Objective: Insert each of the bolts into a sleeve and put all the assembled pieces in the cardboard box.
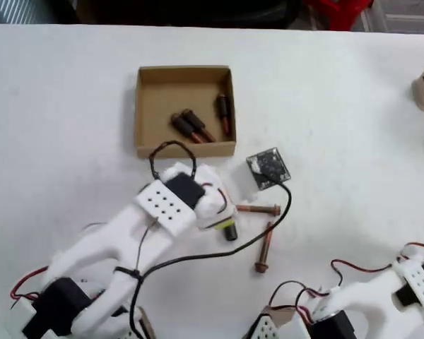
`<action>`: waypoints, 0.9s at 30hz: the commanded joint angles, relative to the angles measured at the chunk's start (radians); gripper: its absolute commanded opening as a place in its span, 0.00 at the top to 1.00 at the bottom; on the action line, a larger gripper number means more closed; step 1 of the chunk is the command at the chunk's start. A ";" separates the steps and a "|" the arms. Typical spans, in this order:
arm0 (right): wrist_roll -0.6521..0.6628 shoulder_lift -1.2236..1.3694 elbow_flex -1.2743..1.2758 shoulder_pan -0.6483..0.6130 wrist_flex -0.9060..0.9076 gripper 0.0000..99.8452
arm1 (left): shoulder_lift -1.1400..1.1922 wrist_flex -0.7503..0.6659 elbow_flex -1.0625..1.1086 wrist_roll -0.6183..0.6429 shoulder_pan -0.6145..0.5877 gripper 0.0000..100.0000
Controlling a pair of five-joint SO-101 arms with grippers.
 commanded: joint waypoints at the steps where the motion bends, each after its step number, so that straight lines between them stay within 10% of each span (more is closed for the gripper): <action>1: 0.012 -0.027 -0.008 0.050 -0.073 0.98 | -0.004 -0.049 -0.043 -0.078 0.007 0.82; 27: 0.074 0.266 0.041 0.050 -0.467 0.98 | 0.696 0.106 -0.709 -0.305 0.150 0.82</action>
